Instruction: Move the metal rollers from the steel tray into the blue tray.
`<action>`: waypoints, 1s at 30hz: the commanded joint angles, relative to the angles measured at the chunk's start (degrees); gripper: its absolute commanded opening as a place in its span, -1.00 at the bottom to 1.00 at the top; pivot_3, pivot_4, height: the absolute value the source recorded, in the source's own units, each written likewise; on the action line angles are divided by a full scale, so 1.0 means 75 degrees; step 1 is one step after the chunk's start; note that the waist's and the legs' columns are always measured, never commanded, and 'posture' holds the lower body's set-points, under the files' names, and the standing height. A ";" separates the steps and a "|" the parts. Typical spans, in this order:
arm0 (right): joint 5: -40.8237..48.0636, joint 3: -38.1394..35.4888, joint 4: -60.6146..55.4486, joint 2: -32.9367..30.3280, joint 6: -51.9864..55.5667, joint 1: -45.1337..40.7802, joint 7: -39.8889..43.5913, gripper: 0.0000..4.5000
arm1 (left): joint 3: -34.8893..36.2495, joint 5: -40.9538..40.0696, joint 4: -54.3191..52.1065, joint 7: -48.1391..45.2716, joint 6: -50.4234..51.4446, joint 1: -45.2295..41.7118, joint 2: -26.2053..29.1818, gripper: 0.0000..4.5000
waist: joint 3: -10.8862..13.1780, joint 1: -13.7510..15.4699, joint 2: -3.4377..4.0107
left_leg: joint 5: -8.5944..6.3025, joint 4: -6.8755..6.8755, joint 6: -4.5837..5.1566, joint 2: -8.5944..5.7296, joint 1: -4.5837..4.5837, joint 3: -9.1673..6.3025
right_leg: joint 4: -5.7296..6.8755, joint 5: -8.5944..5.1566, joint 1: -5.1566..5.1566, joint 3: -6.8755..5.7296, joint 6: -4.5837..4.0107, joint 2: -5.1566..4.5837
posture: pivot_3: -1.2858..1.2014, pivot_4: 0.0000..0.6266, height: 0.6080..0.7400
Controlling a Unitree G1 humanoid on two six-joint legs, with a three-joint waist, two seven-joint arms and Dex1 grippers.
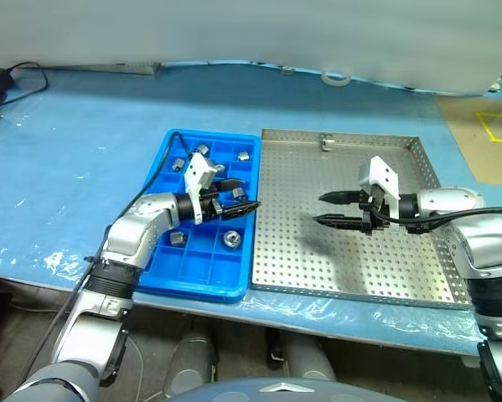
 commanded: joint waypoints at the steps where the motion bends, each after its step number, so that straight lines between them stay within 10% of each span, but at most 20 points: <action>1: 0.0175 -0.0129 -0.0310 -0.0108 -0.0060 -0.0057 -0.0062 -0.38 | 0.0124 -0.0050 -0.0318 0.0073 0.0138 -0.0162 -0.0008 0.85 | 0.0000 0.0003 0.0001 | 0.0000 -0.0004 -0.0001 0.0004 -0.0001 0.0000 | -0.0003 0.0000 -0.0001 -0.0002 -0.0001 0.0005 | -0.09 -0.52 1.00; 5: 0.0097 -0.0021 -0.0292 -0.0094 -0.0067 -0.0042 -0.0170 -0.96 | 0.0243 -0.0172 -0.0713 0.0243 0.0464 -0.0115 0.0039 0.85 | -0.0001 0.0026 0.0001 | -0.0001 -0.0005 0.0001 0.0005 0.0001 -0.0003 | -0.0014 0.0002 -0.0001 -0.0007 -0.0004 0.0004 | -0.09 -0.52 1.00; 14: 0.0307 -0.0137 -0.0353 -0.0683 -0.0236 0.0330 0.0397 -0.99 | 0.0406 -0.0306 -0.1506 0.0795 0.1149 -0.0101 0.0049 0.85 | -0.0001 0.0069 0.0002 | -0.0009 -0.0002 0.0015 0.0004 0.0005 -0.0003 | -0.0018 0.0004 0.0000 -0.0008 -0.0010 0.0000 | -0.07 -0.52 1.00; 24: 0.0737 -0.0261 -0.0661 -0.1767 -0.0097 0.1186 0.1380 0.31 | 0.0431 -0.0421 -0.2124 0.1176 0.1616 0.0026 0.0029 0.85 | -0.0001 0.0059 0.0003 | -0.0022 -0.0004 0.0038 0.0012 0.0004 -0.0006 | -0.0046 0.0002 0.0032 -0.0023 -0.0007 0.0004 | -0.07 -0.52 1.00; 30: 0.0583 -0.0044 -0.0626 -0.1715 -0.0022 0.1091 0.1084 0.31 | 0.0384 -0.0510 -0.2242 0.1245 0.1727 0.0134 -0.0017 0.85 | -0.0002 0.0051 0.0005 | -0.0022 -0.0002 0.0039 0.0012 0.0004 -0.0010 | -0.0050 0.0003 0.0037 -0.0028 -0.0006 0.0003 | -0.07 -0.52 1.00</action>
